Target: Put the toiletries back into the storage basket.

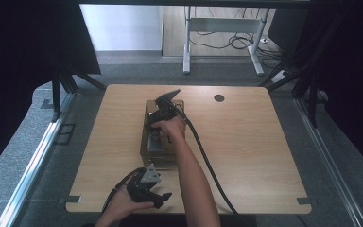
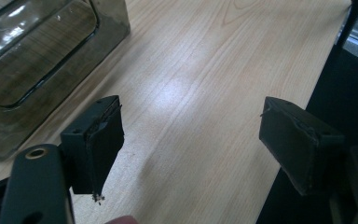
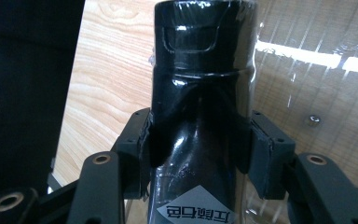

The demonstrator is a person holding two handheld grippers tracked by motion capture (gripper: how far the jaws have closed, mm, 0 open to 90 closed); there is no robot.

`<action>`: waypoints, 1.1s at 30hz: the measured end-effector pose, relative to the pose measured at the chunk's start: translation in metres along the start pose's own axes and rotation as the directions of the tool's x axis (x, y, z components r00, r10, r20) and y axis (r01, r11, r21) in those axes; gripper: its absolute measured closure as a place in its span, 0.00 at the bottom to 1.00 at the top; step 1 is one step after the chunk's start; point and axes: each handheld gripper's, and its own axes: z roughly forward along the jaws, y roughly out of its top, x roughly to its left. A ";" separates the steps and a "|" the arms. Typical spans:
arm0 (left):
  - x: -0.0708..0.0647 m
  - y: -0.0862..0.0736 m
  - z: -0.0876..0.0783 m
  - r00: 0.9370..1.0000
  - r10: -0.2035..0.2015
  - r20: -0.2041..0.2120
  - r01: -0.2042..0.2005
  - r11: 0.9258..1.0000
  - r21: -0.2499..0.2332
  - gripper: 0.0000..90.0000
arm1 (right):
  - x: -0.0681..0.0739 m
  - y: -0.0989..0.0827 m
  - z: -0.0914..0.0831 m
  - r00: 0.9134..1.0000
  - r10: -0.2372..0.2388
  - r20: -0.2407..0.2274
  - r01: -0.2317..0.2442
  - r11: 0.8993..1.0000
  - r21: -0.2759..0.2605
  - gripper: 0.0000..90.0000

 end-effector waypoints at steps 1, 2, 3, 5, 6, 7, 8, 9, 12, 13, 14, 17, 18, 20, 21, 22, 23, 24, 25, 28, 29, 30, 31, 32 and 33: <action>0.000 0.000 0.000 1.000 0.000 0.001 0.000 1.000 0.001 0.24 | -0.001 0.000 0.002 1.000 0.013 -0.004 -0.013 1.000 -0.008 0.54; 0.000 0.000 0.000 1.000 0.000 -0.001 0.000 1.000 0.000 0.24 | -0.002 0.000 0.003 1.000 0.025 -0.013 -0.025 1.000 -0.013 0.54; 0.000 0.000 0.000 1.000 -0.001 -0.001 0.001 1.000 -0.001 0.24 | -0.004 -0.001 0.004 0.999 0.033 -0.011 -0.033 0.999 -0.018 0.54; 0.001 0.000 -0.001 1.000 0.000 -0.003 0.000 1.000 -0.002 0.24 | -0.007 -0.002 0.006 0.999 0.051 0.005 -0.051 0.998 -0.030 0.54; 0.001 0.000 -0.001 1.000 -0.007 -0.005 0.007 1.000 -0.004 0.24 | -0.008 -0.002 0.008 0.999 0.055 0.003 -0.054 0.998 -0.028 0.54; 0.002 0.000 -0.001 1.000 -0.002 -0.004 0.002 1.000 -0.001 0.24 | -0.010 -0.003 0.009 0.998 0.060 0.004 -0.060 0.998 -0.028 0.54; 0.002 0.000 -0.001 1.000 -0.003 -0.004 0.003 1.000 -0.001 0.24 | -0.011 -0.004 0.010 0.998 0.064 0.010 -0.063 0.998 -0.031 0.54; 0.002 0.000 -0.001 1.000 -0.002 -0.004 0.002 1.000 -0.001 0.24 | -0.013 -0.004 0.011 0.998 0.065 0.011 -0.064 0.997 -0.031 0.54; 0.001 0.000 0.000 1.000 0.003 -0.001 -0.003 1.000 0.004 0.24 | -0.015 -0.005 0.015 0.997 0.076 0.007 -0.076 0.997 -0.029 0.54; 0.001 0.000 0.001 1.000 0.003 -0.002 -0.003 1.000 0.004 0.24 | -0.016 -0.005 0.016 0.997 0.076 0.008 -0.076 0.997 -0.028 0.54; 0.001 -0.001 0.001 1.000 0.003 0.000 -0.003 1.000 0.006 0.24 | -0.017 -0.006 0.017 0.997 0.077 0.008 -0.077 0.997 -0.028 0.54; 0.002 -0.001 0.002 1.000 -0.001 -0.001 0.001 1.000 0.008 0.24 | -0.018 -0.007 0.020 0.997 0.074 0.023 -0.074 0.997 -0.027 0.53; 0.002 -0.001 0.002 1.000 -0.002 0.000 0.002 1.000 0.009 0.24 | -0.018 -0.007 0.021 0.997 0.075 0.025 -0.074 0.997 -0.028 0.53; 0.002 -0.001 0.002 1.000 -0.004 0.001 0.004 1.000 0.009 0.24 | -0.018 -0.007 0.023 0.997 0.070 0.032 -0.069 0.997 -0.025 0.53; 0.002 -0.001 0.002 1.000 -0.005 0.001 0.005 1.000 0.009 0.24 | -0.019 -0.007 0.024 0.997 0.071 0.032 -0.070 0.997 -0.023 0.53; 0.003 -0.001 0.002 1.000 -0.005 0.001 0.005 1.000 0.009 0.24 | -0.019 -0.007 0.025 0.997 0.072 0.034 -0.071 0.997 -0.023 0.53; 0.003 -0.001 0.002 1.000 -0.007 0.001 0.007 1.000 0.009 0.24 | -0.020 -0.007 0.026 0.997 0.069 0.041 -0.068 0.997 -0.021 0.53; 0.003 -0.002 0.002 1.000 -0.007 0.001 0.007 1.000 0.009 0.24 | -0.020 -0.007 0.027 0.997 0.070 0.040 -0.069 0.997 -0.019 0.53; 0.004 -0.002 0.002 1.000 -0.008 0.000 0.008 1.000 0.009 0.24 | -0.020 -0.007 0.028 0.996 0.076 0.037 -0.075 0.997 -0.018 0.53; 0.004 -0.002 0.002 1.000 -0.011 0.000 0.011 1.000 0.010 0.24 | -0.021 -0.007 0.031 0.996 0.079 0.040 -0.079 0.997 -0.014 0.53; 0.004 -0.002 0.002 1.000 -0.011 0.000 0.011 1.000 0.011 0.25 | -0.021 -0.007 0.032 0.996 0.081 0.042 -0.081 0.997 -0.010 0.53; 0.004 -0.002 0.002 1.000 -0.011 0.000 0.011 1.000 0.010 0.24 | -0.021 -0.007 0.032 0.996 0.081 0.046 -0.081 0.997 -0.006 0.53; 0.004 -0.002 0.002 1.000 -0.010 0.001 0.010 1.000 0.010 0.24 | -0.022 -0.007 0.033 0.995 0.084 0.049 -0.083 0.996 -0.007 0.53; 0.004 -0.002 0.002 1.000 -0.010 0.001 0.010 1.000 0.009 0.24 | -0.022 -0.007 0.034 0.995 0.081 0.054 -0.081 0.997 -0.005 0.53; 0.004 -0.002 0.002 1.000 -0.011 0.001 0.011 1.000 0.009 0.24 | -0.023 -0.007 0.034 0.995 0.082 0.055 -0.082 0.997 -0.005 0.53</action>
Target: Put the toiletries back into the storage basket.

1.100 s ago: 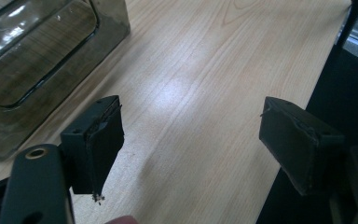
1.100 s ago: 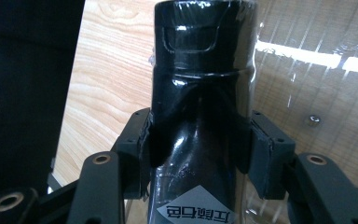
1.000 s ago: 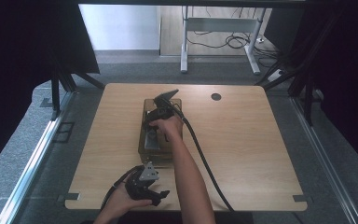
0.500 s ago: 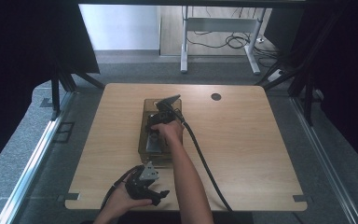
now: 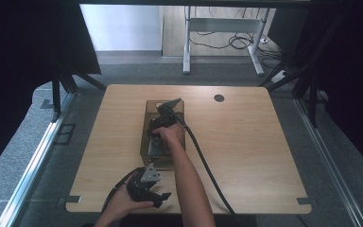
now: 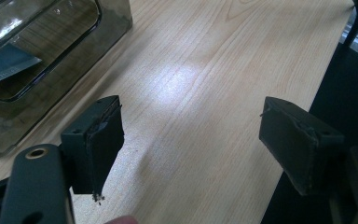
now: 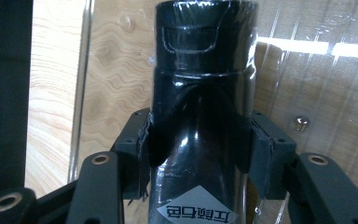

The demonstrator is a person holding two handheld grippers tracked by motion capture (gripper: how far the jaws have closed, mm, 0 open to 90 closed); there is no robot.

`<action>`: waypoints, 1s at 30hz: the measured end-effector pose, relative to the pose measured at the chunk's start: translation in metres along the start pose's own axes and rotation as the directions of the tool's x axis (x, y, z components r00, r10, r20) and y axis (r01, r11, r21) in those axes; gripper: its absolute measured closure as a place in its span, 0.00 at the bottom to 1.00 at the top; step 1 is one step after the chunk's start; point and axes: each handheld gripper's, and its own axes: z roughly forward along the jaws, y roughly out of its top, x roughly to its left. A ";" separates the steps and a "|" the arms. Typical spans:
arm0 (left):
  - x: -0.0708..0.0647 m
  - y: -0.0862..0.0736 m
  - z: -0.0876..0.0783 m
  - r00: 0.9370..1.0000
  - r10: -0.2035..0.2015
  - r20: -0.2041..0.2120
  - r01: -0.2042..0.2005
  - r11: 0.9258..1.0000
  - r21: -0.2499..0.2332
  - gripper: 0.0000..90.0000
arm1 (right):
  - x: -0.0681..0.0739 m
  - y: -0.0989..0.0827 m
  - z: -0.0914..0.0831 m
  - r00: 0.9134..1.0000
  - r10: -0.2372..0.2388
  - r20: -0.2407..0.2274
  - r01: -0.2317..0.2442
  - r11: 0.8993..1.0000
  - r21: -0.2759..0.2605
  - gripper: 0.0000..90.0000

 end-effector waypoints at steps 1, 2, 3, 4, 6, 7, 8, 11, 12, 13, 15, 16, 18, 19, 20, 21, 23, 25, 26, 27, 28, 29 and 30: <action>0.000 0.000 0.000 1.000 -0.001 0.000 0.001 1.000 0.000 0.24 | 0.000 0.000 0.001 1.000 0.001 0.003 -0.001 1.000 0.002 0.53; 0.000 0.000 0.000 1.000 -0.001 0.000 0.001 1.000 0.002 0.24 | 0.000 0.000 0.001 1.000 0.000 0.004 0.000 1.000 0.003 0.53; 0.000 0.000 0.001 1.000 -0.004 0.000 0.004 1.000 -0.001 0.24 | 0.000 0.000 0.002 1.000 0.001 0.003 -0.001 1.000 0.005 0.53; 0.000 0.000 0.001 1.000 -0.001 0.001 0.001 1.000 0.002 0.24 | 0.000 0.000 0.002 1.000 0.005 0.001 -0.005 1.000 0.005 0.53; 0.000 0.000 0.001 1.000 -0.001 0.001 0.001 1.000 0.003 0.24 | 0.000 0.000 0.003 1.000 0.006 0.002 -0.006 1.000 0.006 0.53; 0.000 0.000 0.001 1.000 -0.001 0.001 0.001 1.000 0.002 0.24 | 0.000 0.000 0.003 1.000 0.007 0.000 -0.007 1.000 0.003 0.53; 0.000 0.000 0.001 1.000 -0.004 0.001 0.004 1.000 -0.001 0.24 | 0.000 0.000 0.004 1.000 0.009 0.000 -0.009 1.000 0.003 0.53; 0.001 0.000 0.001 1.000 -0.001 0.002 0.001 1.000 0.002 0.24 | -0.001 0.000 0.005 1.000 0.013 0.004 -0.013 1.000 0.009 0.52; 0.001 0.000 0.001 1.000 0.000 0.002 0.000 1.000 0.002 0.24 | -0.001 0.000 0.005 1.000 0.013 0.006 -0.013 1.000 0.011 0.52; 0.001 0.000 0.001 1.000 0.000 0.002 0.000 1.000 0.003 0.24 | -0.001 -0.001 0.006 1.000 0.012 0.008 -0.012 1.000 0.013 0.52; 0.001 -0.001 0.001 1.000 -0.001 0.002 0.001 1.000 0.004 0.25 | -0.001 -0.001 0.007 1.000 0.009 0.011 -0.009 1.000 0.016 0.52; 0.001 -0.001 0.001 1.000 -0.001 0.003 0.001 1.000 0.004 0.24 | -0.001 -0.001 0.008 1.000 0.008 0.019 -0.009 1.000 0.018 0.52; 0.001 -0.001 0.001 1.000 0.000 0.003 0.000 1.000 0.004 0.24 | 0.000 -0.001 0.009 0.999 0.003 0.033 -0.004 1.000 0.021 0.51; 0.001 -0.001 0.001 1.000 -0.001 0.004 0.001 1.000 0.003 0.24 | 0.000 -0.002 0.009 0.999 0.000 0.037 -0.001 1.000 0.021 0.51; 0.001 -0.001 0.001 1.000 -0.001 0.003 0.001 1.000 0.004 0.24 | 0.001 -0.002 0.009 0.999 -0.001 0.046 0.000 1.000 0.019 0.51; 0.001 0.000 0.001 1.000 -0.001 0.003 0.001 1.000 0.005 0.24 | 0.002 -0.002 0.009 0.998 -0.004 0.057 0.003 1.000 0.019 0.51; 0.000 0.000 0.002 1.000 0.000 0.004 0.000 1.000 0.005 0.25 | 0.002 -0.003 0.008 0.997 -0.005 0.074 0.003 1.000 0.027 0.51; 0.000 0.000 0.002 1.000 -0.001 0.003 0.001 1.000 0.003 0.24 | 0.002 -0.003 0.005 0.997 -0.005 0.082 0.003 1.000 0.026 0.51; 0.000 0.000 0.002 1.000 0.000 0.004 0.000 1.000 0.003 0.24 | 0.002 -0.003 0.003 0.998 0.002 0.065 -0.003 1.000 0.018 0.50; -0.001 0.000 0.003 1.000 0.000 0.005 0.000 1.000 0.003 0.24 | 0.003 -0.003 0.001 0.998 0.000 0.067 -0.001 1.000 0.012 0.50; -0.001 0.000 0.003 1.000 -0.001 0.005 0.001 1.000 0.004 0.24 | 0.004 -0.003 -0.002 0.998 -0.005 0.069 0.005 1.000 0.011 0.50; -0.001 0.000 0.003 1.000 0.001 0.006 -0.001 1.000 0.006 0.24 | 0.005 -0.003 -0.004 0.998 -0.003 0.066 0.002 1.000 0.010 0.50; -0.001 0.000 0.003 1.000 0.004 0.007 -0.005 1.000 0.009 0.24 | 0.006 -0.003 -0.008 0.998 -0.007 0.066 0.007 1.000 0.007 0.50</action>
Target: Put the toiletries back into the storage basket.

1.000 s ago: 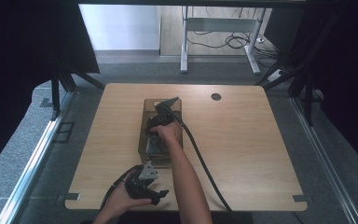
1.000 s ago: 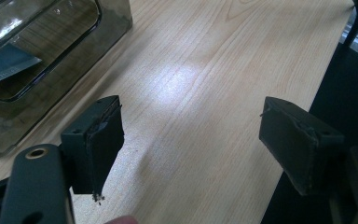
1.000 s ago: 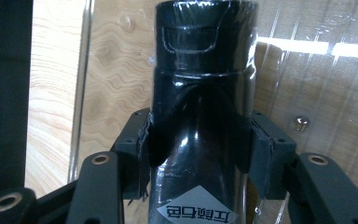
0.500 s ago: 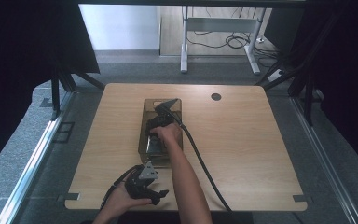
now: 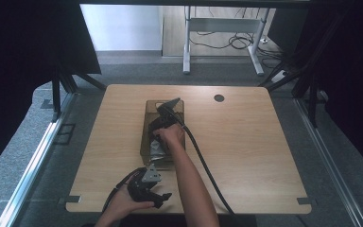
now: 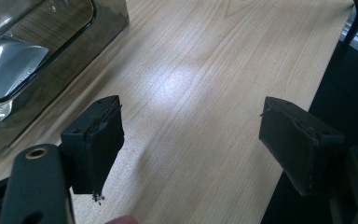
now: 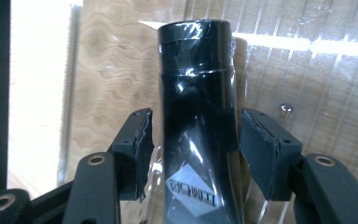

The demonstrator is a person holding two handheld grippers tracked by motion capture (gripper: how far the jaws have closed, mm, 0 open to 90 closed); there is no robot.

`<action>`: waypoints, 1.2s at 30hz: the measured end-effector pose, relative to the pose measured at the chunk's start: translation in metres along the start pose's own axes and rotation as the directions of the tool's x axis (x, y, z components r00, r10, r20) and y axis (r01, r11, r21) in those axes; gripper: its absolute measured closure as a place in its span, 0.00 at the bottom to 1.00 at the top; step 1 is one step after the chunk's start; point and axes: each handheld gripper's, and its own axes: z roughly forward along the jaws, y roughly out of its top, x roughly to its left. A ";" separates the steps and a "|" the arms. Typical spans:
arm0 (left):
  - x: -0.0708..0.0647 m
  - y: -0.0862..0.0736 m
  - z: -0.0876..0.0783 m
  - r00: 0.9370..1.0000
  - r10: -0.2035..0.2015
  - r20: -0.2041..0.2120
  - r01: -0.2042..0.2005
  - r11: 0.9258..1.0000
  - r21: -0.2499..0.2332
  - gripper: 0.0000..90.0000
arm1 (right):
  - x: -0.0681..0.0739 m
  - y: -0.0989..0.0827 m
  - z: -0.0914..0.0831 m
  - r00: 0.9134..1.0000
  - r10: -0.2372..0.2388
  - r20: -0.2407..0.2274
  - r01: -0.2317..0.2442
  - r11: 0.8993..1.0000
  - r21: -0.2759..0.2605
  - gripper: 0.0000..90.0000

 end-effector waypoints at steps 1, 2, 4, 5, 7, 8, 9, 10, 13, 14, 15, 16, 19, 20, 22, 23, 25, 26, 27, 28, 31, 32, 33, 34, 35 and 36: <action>0.000 0.000 0.000 1.000 0.000 0.000 0.000 1.000 0.000 0.24 | 0.001 0.000 -0.003 1.000 -0.007 -0.001 0.007 1.000 -0.001 0.50; 0.000 0.000 0.000 1.000 0.000 0.000 0.000 1.000 -0.001 0.24 | 0.001 0.000 -0.005 1.000 -0.013 0.002 0.013 1.000 0.000 0.49; 0.000 0.000 0.000 1.000 0.000 0.000 0.000 1.000 0.000 0.24 | 0.004 -0.001 -0.013 1.000 -0.025 0.004 0.025 1.000 -0.011 0.49; 0.000 0.000 0.000 1.000 0.000 -0.001 0.000 1.000 0.001 0.24 | 0.005 -0.001 -0.017 0.999 -0.034 0.006 0.034 0.999 -0.016 0.49; -0.001 0.000 0.001 1.000 -0.001 0.001 0.001 1.000 0.000 0.25 | 0.007 -0.002 -0.025 0.999 -0.050 0.000 0.050 0.998 -0.025 0.48; -0.001 0.000 0.001 1.000 -0.001 0.000 0.001 1.000 0.000 0.25 | 0.007 -0.002 -0.030 0.998 -0.060 -0.004 0.059 0.998 -0.033 0.49; -0.001 0.000 0.001 1.000 -0.001 0.000 0.001 1.000 -0.001 0.24 | 0.007 -0.003 -0.035 0.997 -0.070 -0.007 0.070 0.997 -0.041 0.48; -0.001 0.000 0.001 1.000 -0.001 0.000 0.001 1.000 -0.001 0.24 | 0.006 -0.003 -0.038 0.997 -0.076 -0.012 0.075 0.996 -0.044 0.48; -0.001 0.000 0.001 1.000 0.006 -0.002 -0.006 1.000 0.007 0.24 | 0.003 -0.006 -0.051 0.993 -0.113 -0.023 0.111 0.992 -0.063 0.47; -0.001 0.000 0.001 1.000 0.005 -0.003 -0.005 1.000 0.008 0.24 | 0.002 -0.006 -0.053 0.992 -0.122 -0.025 0.120 0.990 -0.068 0.47; -0.001 0.000 0.001 1.000 0.005 -0.004 -0.005 1.000 0.009 0.24 | 0.001 -0.008 -0.057 0.990 -0.135 -0.028 0.133 0.988 -0.074 0.47; -0.001 0.000 0.002 1.000 -0.003 -0.006 0.003 1.000 0.003 0.25 | -0.001 -0.009 -0.060 0.988 -0.151 -0.040 0.147 0.985 -0.085 0.46; -0.001 0.000 0.002 1.000 -0.007 -0.009 0.007 1.000 0.001 0.25 | -0.005 -0.016 -0.070 0.975 -0.210 -0.066 0.202 0.973 -0.109 0.45; -0.001 0.000 0.002 1.000 -0.008 -0.010 0.008 1.000 0.002 0.25 | -0.006 -0.019 -0.074 0.971 -0.226 -0.072 0.217 0.969 -0.115 0.45; 0.000 0.000 0.002 1.000 -0.003 -0.014 0.003 1.000 0.008 0.25 | -0.011 -0.025 -0.082 0.963 -0.261 -0.069 0.251 0.959 -0.129 0.45; 0.000 0.000 0.003 1.000 -0.002 -0.015 0.002 1.000 0.009 0.25 | -0.013 -0.027 -0.085 0.959 -0.274 -0.066 0.264 0.955 -0.133 0.45; 0.000 0.000 0.003 1.000 -0.001 -0.019 0.001 1.000 0.007 0.25 | -0.019 -0.033 -0.091 0.951 -0.304 -0.058 0.295 0.946 -0.135 0.45; -0.001 0.000 0.002 1.000 -0.002 -0.020 0.002 1.000 0.004 0.25 | -0.022 -0.036 -0.094 0.946 -0.319 -0.055 0.309 0.941 -0.136 0.45; -0.001 0.000 0.002 1.000 -0.005 -0.020 0.005 1.000 0.000 0.25 | -0.026 -0.040 -0.098 0.939 -0.341 -0.050 0.331 0.932 -0.146 0.44; -0.001 0.000 0.002 1.000 -0.004 -0.023 0.004 1.000 0.000 0.25 | -0.028 -0.043 -0.100 0.934 -0.354 -0.046 0.343 0.927 -0.153 0.44; 0.001 0.000 0.001 1.000 -0.006 -0.027 0.006 1.000 0.003 0.25 | -0.038 -0.055 -0.110 0.924 -0.381 -0.038 0.369 0.913 -0.175 0.44; 0.002 -0.001 0.001 1.000 -0.006 -0.031 0.006 1.000 0.007 0.25 | -0.042 -0.059 -0.112 0.922 -0.386 -0.031 0.374 0.909 -0.185 0.44; 0.003 -0.001 0.001 0.999 -0.008 -0.033 0.008 1.000 0.006 0.25 | -0.047 -0.063 -0.114 0.921 -0.388 -0.024 0.377 0.905 -0.197 0.43; 0.003 -0.001 0.001 0.999 -0.011 -0.033 0.012 1.000 0.005 0.25 | -0.051 -0.068 -0.116 0.918 -0.396 -0.018 0.384 0.900 -0.205 0.43; 0.004 -0.001 0.001 0.999 -0.012 -0.035 0.013 1.000 0.006 0.25 | -0.056 -0.073 -0.118 0.917 -0.399 -0.019 0.386 0.897 -0.217 0.43; 0.004 -0.001 0.000 0.999 -0.014 -0.039 0.014 1.000 0.007 0.25 | -0.060 -0.078 -0.119 0.913 -0.407 -0.013 0.394 0.890 -0.230 0.43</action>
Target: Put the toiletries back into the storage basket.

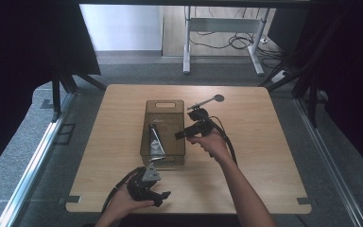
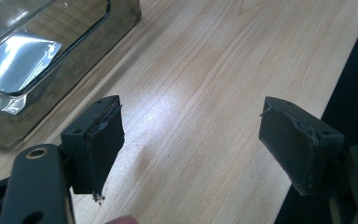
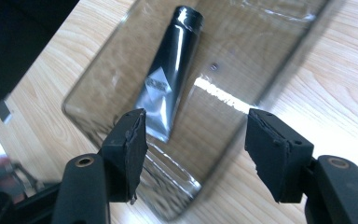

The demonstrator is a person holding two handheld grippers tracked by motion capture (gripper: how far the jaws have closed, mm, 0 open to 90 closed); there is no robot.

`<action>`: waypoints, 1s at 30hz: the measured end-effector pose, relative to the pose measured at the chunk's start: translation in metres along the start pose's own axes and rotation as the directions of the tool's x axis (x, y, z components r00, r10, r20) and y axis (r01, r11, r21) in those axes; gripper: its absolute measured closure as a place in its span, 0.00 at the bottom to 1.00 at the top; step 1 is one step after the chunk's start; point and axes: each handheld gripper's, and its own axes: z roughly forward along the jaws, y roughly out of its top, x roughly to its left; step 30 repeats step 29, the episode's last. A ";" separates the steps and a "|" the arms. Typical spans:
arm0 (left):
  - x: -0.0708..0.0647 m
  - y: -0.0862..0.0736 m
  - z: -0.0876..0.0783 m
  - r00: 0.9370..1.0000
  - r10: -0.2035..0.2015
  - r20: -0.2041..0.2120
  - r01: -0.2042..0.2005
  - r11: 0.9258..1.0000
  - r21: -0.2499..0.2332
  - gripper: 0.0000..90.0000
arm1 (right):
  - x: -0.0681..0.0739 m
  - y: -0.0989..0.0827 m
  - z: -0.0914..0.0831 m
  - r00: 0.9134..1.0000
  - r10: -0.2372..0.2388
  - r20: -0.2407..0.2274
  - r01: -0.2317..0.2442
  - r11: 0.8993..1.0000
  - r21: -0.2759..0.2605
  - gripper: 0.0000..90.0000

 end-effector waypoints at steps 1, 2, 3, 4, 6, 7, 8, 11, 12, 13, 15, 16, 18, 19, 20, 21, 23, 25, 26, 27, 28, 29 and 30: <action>0.001 0.000 0.000 1.000 -0.002 0.000 0.002 1.000 -0.002 0.25 | -0.002 -0.006 -0.003 1.000 -0.010 0.002 0.010 1.000 -0.009 0.43; 0.001 0.000 0.000 1.000 -0.005 -0.002 0.005 1.000 -0.005 0.25 | -0.004 -0.013 -0.006 1.000 -0.018 0.000 0.018 1.000 -0.017 0.43; 0.001 -0.001 0.000 1.000 -0.005 -0.004 0.005 1.000 -0.005 0.25 | -0.006 -0.019 -0.008 1.000 -0.023 -0.003 0.023 0.999 -0.026 0.43; 0.002 -0.001 0.000 1.000 -0.007 -0.006 0.007 1.000 -0.004 0.25 | -0.008 -0.026 -0.011 1.000 -0.023 0.003 0.023 0.999 -0.029 0.43; 0.003 -0.002 0.000 1.000 -0.010 -0.008 0.010 1.000 -0.001 0.25 | -0.011 -0.040 -0.015 0.999 -0.042 0.029 0.043 0.998 -0.038 0.43; 0.004 -0.002 0.000 1.000 -0.011 -0.011 0.011 1.000 0.001 0.25 | -0.014 -0.047 -0.017 0.999 -0.040 0.022 0.041 0.998 -0.050 0.43; 0.005 -0.003 0.000 1.000 -0.014 -0.014 0.014 1.000 0.003 0.25 | -0.016 -0.055 -0.019 0.999 -0.033 0.011 0.034 0.998 -0.060 0.43; 0.006 -0.003 0.000 1.000 -0.025 -0.018 0.025 1.000 0.001 0.25 | -0.025 -0.076 -0.023 0.999 -0.040 0.028 0.042 0.995 -0.088 0.43; 0.007 -0.003 0.000 0.999 -0.026 -0.022 0.026 1.000 0.003 0.25 | -0.028 -0.084 -0.025 0.999 -0.042 0.032 0.045 0.994 -0.099 0.43; 0.007 -0.004 -0.001 0.999 -0.026 -0.027 0.026 1.000 0.003 0.25 | -0.030 -0.091 -0.027 0.998 -0.040 0.040 0.044 0.993 -0.113 0.43; 0.008 -0.004 -0.001 0.999 -0.027 -0.029 0.027 1.000 0.004 0.25 | -0.035 -0.106 -0.029 0.997 -0.039 0.061 0.047 0.990 -0.135 0.43; 0.009 -0.004 -0.002 0.999 -0.028 -0.031 0.029 1.000 0.004 0.24 | -0.038 -0.113 -0.029 0.997 -0.037 0.071 0.047 0.989 -0.143 0.43; 0.010 -0.004 -0.002 0.999 -0.032 -0.036 0.032 0.999 0.006 0.24 | -0.041 -0.124 -0.031 0.996 -0.038 0.086 0.051 0.987 -0.155 0.43; 0.010 -0.004 -0.002 0.999 -0.034 -0.038 0.034 0.999 0.006 0.24 | -0.043 -0.128 -0.032 0.995 -0.039 0.090 0.053 0.985 -0.163 0.43; 0.011 -0.005 -0.002 0.999 -0.035 -0.041 0.035 0.999 0.007 0.24 | -0.044 -0.131 -0.033 0.995 -0.039 0.087 0.054 0.984 -0.167 0.43; 0.011 -0.005 -0.002 0.998 -0.037 -0.043 0.037 0.999 0.008 0.24 | -0.045 -0.134 -0.034 0.996 -0.038 0.080 0.052 0.983 -0.176 0.43; 0.012 -0.005 -0.002 0.998 -0.043 -0.049 0.043 0.999 0.007 0.24 | -0.047 -0.138 -0.036 0.997 -0.034 0.071 0.048 0.979 -0.197 0.44; 0.012 -0.005 -0.002 0.998 -0.042 -0.047 0.042 0.999 0.007 0.25 | -0.047 -0.138 -0.036 0.994 -0.051 0.100 0.069 0.981 -0.179 0.43; 0.012 -0.005 -0.002 0.998 -0.042 -0.044 0.042 0.999 0.005 0.25 | -0.047 -0.139 -0.037 0.991 -0.055 0.123 0.077 0.980 -0.184 0.43; 0.012 -0.005 -0.001 0.998 -0.042 -0.041 0.042 0.999 0.004 0.25 | -0.049 -0.141 -0.038 0.990 -0.057 0.131 0.081 0.978 -0.191 0.43; 0.012 -0.005 0.000 0.998 -0.040 -0.038 0.040 0.999 0.005 0.25 | -0.051 -0.142 -0.038 0.991 -0.049 0.124 0.073 0.978 -0.194 0.42; 0.011 -0.006 0.002 0.999 -0.041 -0.035 0.041 0.999 0.008 0.25 | -0.055 -0.145 -0.037 0.991 -0.044 0.126 0.068 0.979 -0.195 0.41; 0.011 -0.006 0.002 0.999 -0.041 -0.035 0.041 0.999 0.008 0.25 | -0.055 -0.145 -0.037 0.991 -0.044 0.126 0.068 0.979 -0.195 0.41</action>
